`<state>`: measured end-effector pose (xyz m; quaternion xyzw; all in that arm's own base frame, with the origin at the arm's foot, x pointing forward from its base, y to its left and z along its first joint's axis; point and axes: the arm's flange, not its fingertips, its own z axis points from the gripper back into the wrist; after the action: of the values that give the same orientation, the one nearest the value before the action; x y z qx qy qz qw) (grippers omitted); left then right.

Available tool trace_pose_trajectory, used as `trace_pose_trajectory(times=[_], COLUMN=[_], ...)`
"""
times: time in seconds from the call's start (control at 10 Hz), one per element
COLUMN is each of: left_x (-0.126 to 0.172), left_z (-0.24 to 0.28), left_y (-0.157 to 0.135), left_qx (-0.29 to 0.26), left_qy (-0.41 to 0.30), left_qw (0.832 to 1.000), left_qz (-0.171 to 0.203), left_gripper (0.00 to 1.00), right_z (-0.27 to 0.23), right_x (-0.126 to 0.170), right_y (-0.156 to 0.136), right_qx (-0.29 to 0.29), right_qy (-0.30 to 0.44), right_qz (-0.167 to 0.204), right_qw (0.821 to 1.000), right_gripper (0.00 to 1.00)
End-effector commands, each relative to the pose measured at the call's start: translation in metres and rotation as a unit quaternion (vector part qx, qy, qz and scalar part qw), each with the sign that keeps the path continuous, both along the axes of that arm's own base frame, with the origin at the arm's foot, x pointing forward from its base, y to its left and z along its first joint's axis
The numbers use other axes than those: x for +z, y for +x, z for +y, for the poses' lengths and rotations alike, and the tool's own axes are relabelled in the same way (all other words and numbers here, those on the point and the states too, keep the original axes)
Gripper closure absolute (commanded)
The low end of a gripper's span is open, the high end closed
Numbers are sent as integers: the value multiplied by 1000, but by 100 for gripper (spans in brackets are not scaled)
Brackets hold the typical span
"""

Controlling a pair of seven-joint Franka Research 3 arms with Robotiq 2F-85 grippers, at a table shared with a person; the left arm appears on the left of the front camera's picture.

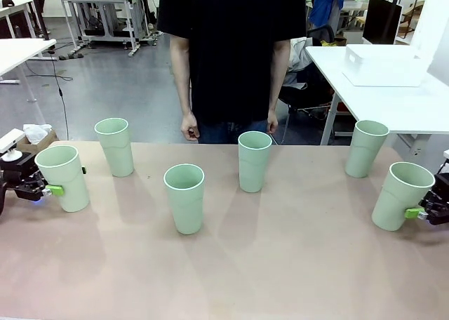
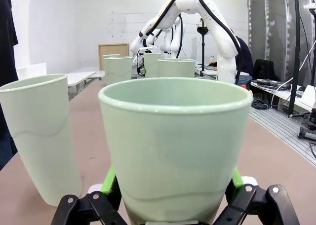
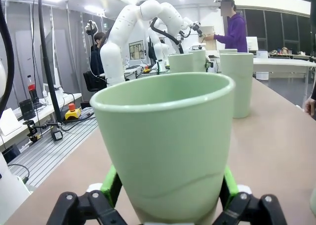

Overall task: Stack the cups and store them in the basket.
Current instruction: Pick up two Reusable plastic cups , one in each hand.

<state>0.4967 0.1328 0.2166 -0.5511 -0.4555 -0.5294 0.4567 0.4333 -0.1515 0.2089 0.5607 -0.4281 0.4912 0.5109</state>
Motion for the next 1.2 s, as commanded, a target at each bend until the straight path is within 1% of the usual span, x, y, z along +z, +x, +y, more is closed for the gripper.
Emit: trace_pose_trajectory(times=[0.0, 0.2, 0.4, 0.7, 0.8, 0.9, 1.0, 1.1], left_x=[-5, -3, -4, -5, -5, -5, -4, -4], left_z=[-6, -8, -13, -12, -11, -9, -7, -5], left_y=[-16, -18, -19, -17, -17, -16, -16, -17], left_qx=[14, 17, 8, 20, 26, 33, 32, 32], left_qy=[-16, -13, -2, 18, 28, 33, 30, 28], left_qw=[1000, 1000, 1000, 999, 999, 998, 998, 998], left_qz=[-15, -19, -23, -38, -39, -45, -44, -47], left_gripper=[0, 0, 0, 0, 17, 18, 35, 36], right_z=[12, 11, 12, 13, 13, 13, 13, 12], right_x=[7, 9, 11, 11, 10, 10, 10, 9], right_y=[-4, -6, -8, -7, -7, -7, -6, -6], right_qx=[-16, -19, -18, -24, -26, -28, -29, -30], right_qy=[-3, -2, -3, -2, -5, -4, -4, -4], right_qz=[-11, -8, -9, -4, -2, -2, 0, 1], right_qw=[1000, 1000, 1000, 1000, 1000, 1000, 1000, 1000], right_gripper=[0, 0, 0, 0, 20, 20, 40, 25])
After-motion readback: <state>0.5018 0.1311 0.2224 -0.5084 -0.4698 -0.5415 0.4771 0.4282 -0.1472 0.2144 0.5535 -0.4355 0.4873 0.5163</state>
